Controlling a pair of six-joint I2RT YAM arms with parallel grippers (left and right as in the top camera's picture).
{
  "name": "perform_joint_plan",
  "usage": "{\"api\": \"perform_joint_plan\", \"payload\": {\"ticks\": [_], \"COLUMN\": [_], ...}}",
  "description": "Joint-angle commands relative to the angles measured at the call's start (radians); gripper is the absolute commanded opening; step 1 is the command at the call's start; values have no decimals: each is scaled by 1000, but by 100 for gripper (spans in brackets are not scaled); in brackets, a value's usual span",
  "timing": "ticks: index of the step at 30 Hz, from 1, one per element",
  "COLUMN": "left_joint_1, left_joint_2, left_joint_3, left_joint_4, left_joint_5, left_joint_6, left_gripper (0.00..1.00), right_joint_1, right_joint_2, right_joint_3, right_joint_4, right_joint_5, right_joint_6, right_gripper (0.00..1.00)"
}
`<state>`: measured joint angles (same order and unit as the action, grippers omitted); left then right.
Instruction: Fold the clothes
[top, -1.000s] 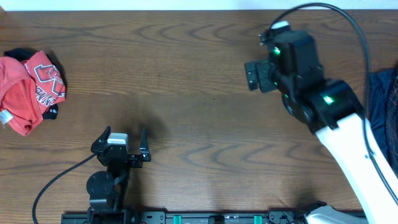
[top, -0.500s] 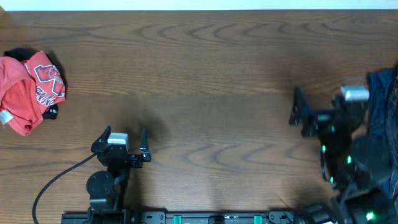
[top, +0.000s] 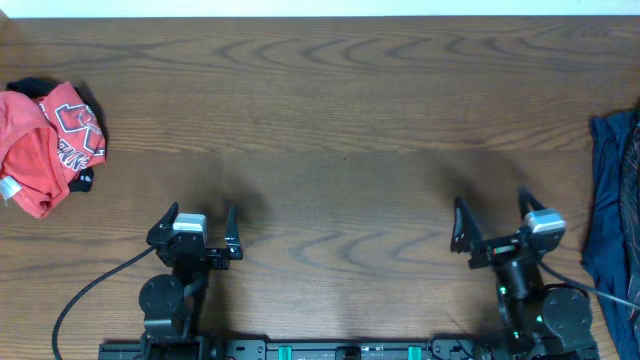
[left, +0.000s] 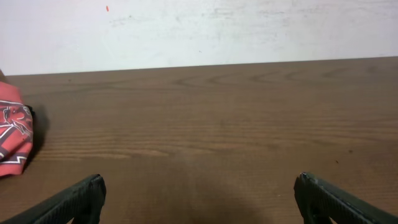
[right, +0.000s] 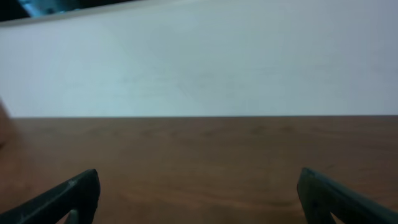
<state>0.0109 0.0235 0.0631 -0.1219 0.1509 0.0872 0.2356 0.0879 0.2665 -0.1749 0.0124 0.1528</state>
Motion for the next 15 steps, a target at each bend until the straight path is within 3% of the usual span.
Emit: {"api": "perform_joint_plan", "payload": {"ticks": [1, 5, 15], "left_joint_1": [-4, -4, -4], "left_joint_2": [0, 0, 0], "left_joint_3": [-27, -27, -27], "left_joint_4": [-6, -6, -6], "left_joint_5": [6, 6, 6], "left_joint_6": [17, 17, 17], "left_gripper": [98, 98, 98], "right_joint_1": [-54, -138, -203], "right_joint_2": [-69, -82, -82], "right_joint_3": [-60, -87, -139], "right_joint_4": [6, 2, -53], "right_joint_5": [-117, -215, -236], "right_joint_6": [16, 15, 15], "right_gripper": [99, 99, 99]}}
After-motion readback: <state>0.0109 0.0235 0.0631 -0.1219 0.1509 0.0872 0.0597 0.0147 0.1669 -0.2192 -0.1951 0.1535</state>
